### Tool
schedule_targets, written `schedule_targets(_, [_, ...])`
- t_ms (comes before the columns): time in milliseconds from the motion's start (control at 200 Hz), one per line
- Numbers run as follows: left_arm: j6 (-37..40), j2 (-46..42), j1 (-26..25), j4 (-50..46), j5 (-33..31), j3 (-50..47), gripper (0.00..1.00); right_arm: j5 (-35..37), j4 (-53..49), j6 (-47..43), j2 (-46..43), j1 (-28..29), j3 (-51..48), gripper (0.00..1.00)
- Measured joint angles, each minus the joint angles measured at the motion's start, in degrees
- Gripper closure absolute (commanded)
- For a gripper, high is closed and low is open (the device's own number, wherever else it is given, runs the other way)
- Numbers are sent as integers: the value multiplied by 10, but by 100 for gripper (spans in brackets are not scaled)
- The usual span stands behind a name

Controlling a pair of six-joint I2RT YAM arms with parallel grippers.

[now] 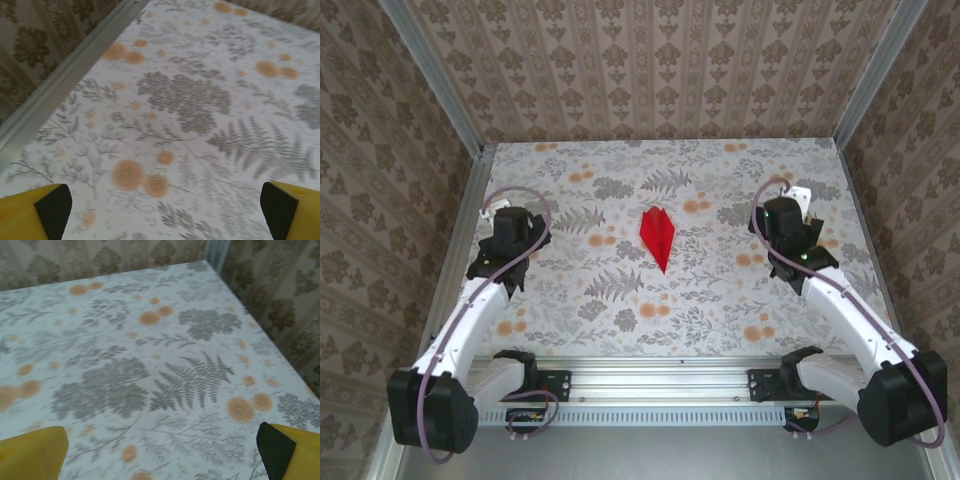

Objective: Fold a paper plane with a square sheet of paper (pick it up from the middle)
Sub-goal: Reset both arms

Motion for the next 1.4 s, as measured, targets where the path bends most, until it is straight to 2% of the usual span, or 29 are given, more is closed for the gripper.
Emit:
schedule_targets(135, [62,25,15,90,-32,-71,0,6,124,-25,2,-45,-109,0])
schedule_targets(265, [123,38,30,180,-26,-130,0,0,220,-57,34,-72,-165,0])
schedule_targets(510, [204,76,90,389,75,-218,0,-63,396,-109,127,-88,-197,0])
schedule_targets(750, [242,139,104,539,181,-228,0,-156,520,-130,180,-104,-199,0])
schedule_targets(990, [262,215,105,610,224,-224,0,-210,601,-137,253,-110,-199,0])
schedule_targets(1170, [262,273,105,635,223,-207,0,-222,627,-141,281,-110,-199,0])
schedule_targets(1400, [269,281,96,626,207,-177,0,-226,642,-141,282,-111,-199,0])
